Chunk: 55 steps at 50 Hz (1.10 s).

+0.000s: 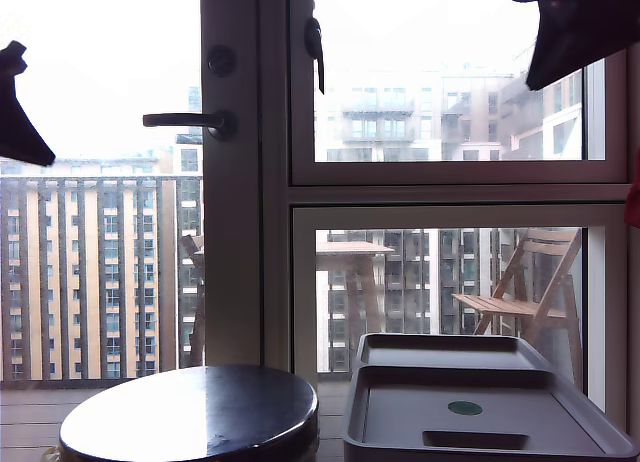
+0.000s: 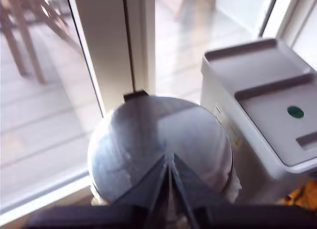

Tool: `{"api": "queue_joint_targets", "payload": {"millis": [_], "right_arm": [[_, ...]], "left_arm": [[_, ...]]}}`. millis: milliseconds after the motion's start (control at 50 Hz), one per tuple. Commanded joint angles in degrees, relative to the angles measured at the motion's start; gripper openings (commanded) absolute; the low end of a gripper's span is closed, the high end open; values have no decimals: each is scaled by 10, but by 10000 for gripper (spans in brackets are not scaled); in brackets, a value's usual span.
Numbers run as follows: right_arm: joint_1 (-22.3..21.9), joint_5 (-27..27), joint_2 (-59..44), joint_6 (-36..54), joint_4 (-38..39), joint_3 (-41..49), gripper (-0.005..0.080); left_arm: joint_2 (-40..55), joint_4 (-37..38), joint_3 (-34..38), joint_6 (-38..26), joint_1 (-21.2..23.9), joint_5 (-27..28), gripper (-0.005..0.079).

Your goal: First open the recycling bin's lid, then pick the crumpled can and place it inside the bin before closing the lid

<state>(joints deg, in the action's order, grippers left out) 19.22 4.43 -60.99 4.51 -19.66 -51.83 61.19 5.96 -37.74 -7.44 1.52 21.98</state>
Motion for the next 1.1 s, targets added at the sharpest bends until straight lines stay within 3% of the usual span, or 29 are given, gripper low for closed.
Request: {"api": "queue_joint_targets", "payload": {"millis": [0, 300, 480, 660, 960, 1080], "right_arm": [[2, 14, 39, -3, 10, 27, -13], [1, 44, 180, -26, 54, 121, -13], [-7, 92, 245, -23, 63, 176, -13], [-40, 78, 325, -28, 68, 238, -13], [-43, 83, 453, -46, 77, 304, -13], [-42, 107, 485, -61, 75, 329, -13]], "left_arm": [[-28, -5, 25, 7, 0, -14, -19], [-136, -30, 82, 59, -21, -30, -19], [-160, -49, 117, 60, -36, -30, -19], [-186, -76, 151, 85, -48, -14, -19], [-315, -88, 216, 122, -47, -14, -19], [-374, -59, 237, 122, -47, -16, -19]]}}
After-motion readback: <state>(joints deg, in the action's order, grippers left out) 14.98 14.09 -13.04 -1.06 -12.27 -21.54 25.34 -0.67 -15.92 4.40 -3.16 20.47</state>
